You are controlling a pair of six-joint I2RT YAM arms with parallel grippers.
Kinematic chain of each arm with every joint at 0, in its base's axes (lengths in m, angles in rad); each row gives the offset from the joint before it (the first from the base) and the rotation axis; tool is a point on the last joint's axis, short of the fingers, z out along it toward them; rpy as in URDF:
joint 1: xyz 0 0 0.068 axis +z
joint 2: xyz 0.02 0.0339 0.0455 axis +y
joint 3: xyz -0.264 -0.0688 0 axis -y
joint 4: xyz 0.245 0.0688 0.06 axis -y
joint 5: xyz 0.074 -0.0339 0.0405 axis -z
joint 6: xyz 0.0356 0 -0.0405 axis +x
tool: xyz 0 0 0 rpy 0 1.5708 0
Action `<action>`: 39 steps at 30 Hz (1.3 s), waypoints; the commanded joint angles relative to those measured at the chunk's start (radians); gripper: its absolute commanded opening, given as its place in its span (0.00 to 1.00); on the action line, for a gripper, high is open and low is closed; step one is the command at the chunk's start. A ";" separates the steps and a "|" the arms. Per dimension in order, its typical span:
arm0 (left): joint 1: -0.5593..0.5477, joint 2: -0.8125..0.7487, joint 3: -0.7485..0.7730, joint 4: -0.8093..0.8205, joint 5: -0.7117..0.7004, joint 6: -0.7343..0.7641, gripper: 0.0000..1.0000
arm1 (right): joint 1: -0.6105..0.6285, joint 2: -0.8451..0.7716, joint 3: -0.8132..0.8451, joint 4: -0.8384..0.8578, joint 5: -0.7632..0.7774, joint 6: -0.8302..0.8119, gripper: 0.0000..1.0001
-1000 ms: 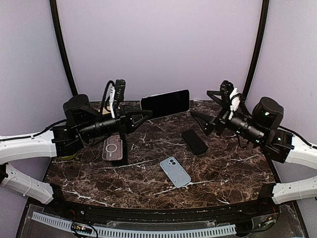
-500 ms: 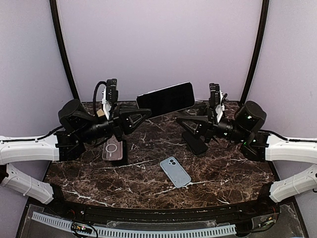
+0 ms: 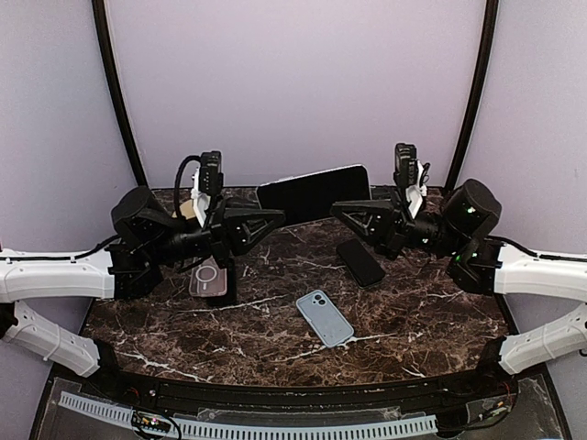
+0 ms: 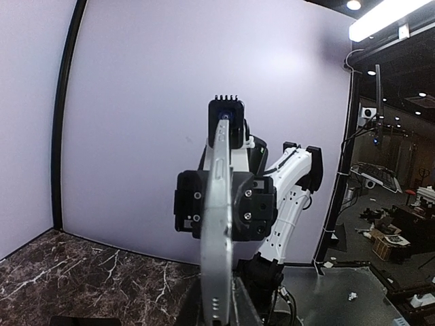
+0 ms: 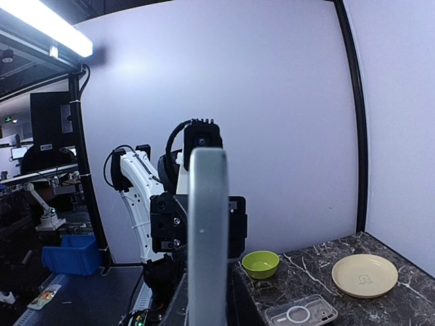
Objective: Put the phone into the phone case
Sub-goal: Pass from the left arm to the right, then pass from the right arm to the left
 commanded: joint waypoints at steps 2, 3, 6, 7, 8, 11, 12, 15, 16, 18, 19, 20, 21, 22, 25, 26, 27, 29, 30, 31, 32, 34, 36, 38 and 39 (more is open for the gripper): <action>-0.006 -0.024 -0.018 -0.030 -0.020 0.032 0.11 | -0.006 -0.065 0.042 -0.119 0.026 -0.122 0.00; -0.006 -0.028 -0.020 -0.047 -0.020 0.042 0.17 | -0.006 -0.079 0.057 -0.174 0.014 -0.152 0.00; -0.006 -0.061 -0.026 -0.163 -0.009 0.129 0.53 | -0.007 -0.116 0.129 -0.438 -0.020 -0.269 0.00; -0.007 -0.069 -0.024 -0.195 -0.003 0.183 0.58 | -0.007 -0.125 0.158 -0.548 -0.028 -0.313 0.00; -0.007 -0.088 -0.016 -0.272 0.000 0.214 0.65 | -0.007 -0.131 0.192 -0.652 -0.035 -0.366 0.00; -0.011 -0.111 0.010 -0.435 -0.004 0.368 0.69 | -0.006 -0.121 0.310 -0.987 -0.064 -0.490 0.00; -0.014 -0.111 0.029 -0.503 -0.006 0.391 0.69 | -0.006 -0.108 0.349 -1.082 -0.067 -0.522 0.00; -0.032 -0.102 0.060 -0.576 0.002 0.462 0.69 | -0.005 -0.057 0.475 -1.297 -0.064 -0.592 0.00; -0.037 -0.093 0.063 -0.576 0.003 0.470 0.69 | -0.005 -0.040 0.513 -1.348 -0.064 -0.611 0.00; -0.048 -0.077 0.069 -0.559 0.006 0.480 0.67 | -0.005 -0.016 0.571 -1.426 -0.064 -0.649 0.00; -0.056 -0.069 0.075 -0.550 0.017 0.483 0.67 | -0.005 -0.006 0.592 -1.445 -0.061 -0.660 0.00; -0.061 -0.053 0.080 -0.548 0.024 0.484 0.65 | -0.004 0.002 0.618 -1.461 -0.059 -0.672 0.00; -0.070 -0.043 0.092 -0.547 0.023 0.484 0.63 | -0.004 0.012 0.636 -1.476 -0.057 -0.686 0.00; -0.075 -0.025 0.100 -0.546 0.016 0.484 0.61 | -0.003 0.028 0.656 -1.497 -0.056 -0.699 0.00; -0.091 0.014 0.133 -0.546 -0.001 0.476 0.49 | -0.001 0.064 0.710 -1.548 -0.040 -0.723 0.00; -0.099 0.019 0.143 -0.546 -0.002 0.474 0.46 | 0.001 0.073 0.729 -1.564 -0.037 -0.732 0.00; -0.104 0.027 0.147 -0.545 -0.002 0.475 0.41 | 0.001 0.081 0.745 -1.580 -0.038 -0.745 0.00; -0.118 0.036 0.150 -0.540 -0.002 0.484 0.30 | 0.001 0.086 0.766 -1.584 -0.043 -0.754 0.00; -0.126 0.039 0.151 -0.535 -0.009 0.491 0.19 | 0.003 0.088 0.770 -1.580 -0.048 -0.757 0.00; -0.129 0.045 0.151 -0.533 -0.015 0.493 0.13 | 0.002 0.089 0.772 -1.577 -0.048 -0.756 0.00; -0.135 0.048 0.151 -0.527 -0.028 0.495 0.03 | 0.002 0.093 0.772 -1.573 -0.045 -0.752 0.00; -0.142 0.055 0.151 -0.513 -0.053 0.497 0.00 | 0.003 0.100 0.764 -1.557 -0.027 -0.739 0.00; -0.152 0.061 0.147 -0.490 -0.089 0.489 0.00 | 0.004 0.088 0.726 -1.480 0.024 -0.691 0.00; -0.159 0.056 0.129 -0.431 -0.135 0.474 0.00 | 0.004 0.050 0.644 -1.317 0.133 -0.585 0.29; -0.164 0.055 0.121 -0.406 -0.178 0.470 0.00 | 0.004 0.023 0.584 -1.216 0.206 -0.511 0.44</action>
